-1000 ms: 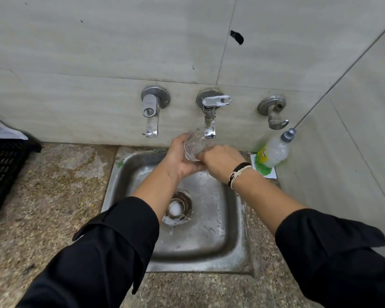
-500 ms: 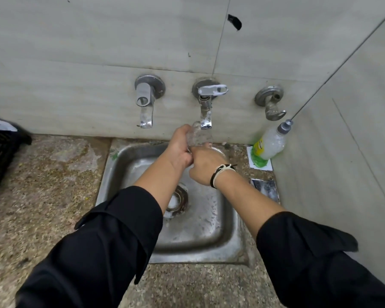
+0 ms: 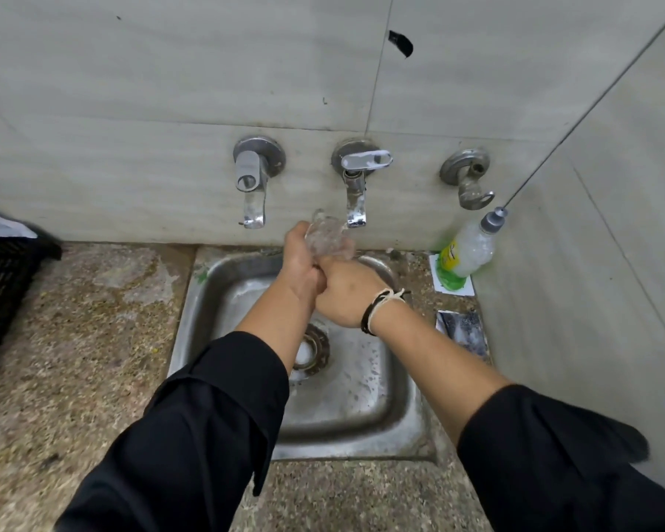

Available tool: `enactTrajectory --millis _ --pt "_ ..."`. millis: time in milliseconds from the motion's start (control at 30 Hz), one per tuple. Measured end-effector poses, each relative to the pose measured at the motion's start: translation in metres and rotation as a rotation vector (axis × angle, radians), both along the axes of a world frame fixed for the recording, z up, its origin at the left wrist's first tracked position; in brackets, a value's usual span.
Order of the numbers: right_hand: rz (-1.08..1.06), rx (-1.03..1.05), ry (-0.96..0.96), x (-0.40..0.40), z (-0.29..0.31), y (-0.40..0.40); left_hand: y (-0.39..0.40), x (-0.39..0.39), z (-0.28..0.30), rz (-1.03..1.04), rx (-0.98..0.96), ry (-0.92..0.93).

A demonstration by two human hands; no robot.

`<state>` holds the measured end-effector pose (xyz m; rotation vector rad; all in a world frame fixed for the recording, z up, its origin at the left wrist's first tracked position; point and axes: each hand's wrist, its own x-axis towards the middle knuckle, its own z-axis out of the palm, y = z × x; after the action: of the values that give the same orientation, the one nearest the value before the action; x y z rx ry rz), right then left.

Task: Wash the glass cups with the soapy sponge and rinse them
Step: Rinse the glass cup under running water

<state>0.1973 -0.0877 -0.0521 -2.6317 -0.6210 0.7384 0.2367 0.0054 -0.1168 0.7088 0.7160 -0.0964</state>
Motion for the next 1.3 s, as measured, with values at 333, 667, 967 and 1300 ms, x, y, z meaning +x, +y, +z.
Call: enactTrajectory --millis 333,667,967,1300 --pt "0.094 -0.121 -0.061 0.008 0.004 0.004 -0.006 -0.017 -0.004 0.027 -0.103 -0.154" --pt "0.453 -0.257 -0.398 0.037 0.01 -0.028 0.026 -0.041 -0.002 -0.292 -0.246 -0.144" --pt "0.206 -0.202 -0.293 0.004 0.006 -0.015 -0.008 -0.012 0.026 0.085 -0.041 -0.02" --pt "0.078 -0.226 -0.084 0.003 0.002 -0.014 -0.026 -0.016 0.015 0.02 0.038 0.002"
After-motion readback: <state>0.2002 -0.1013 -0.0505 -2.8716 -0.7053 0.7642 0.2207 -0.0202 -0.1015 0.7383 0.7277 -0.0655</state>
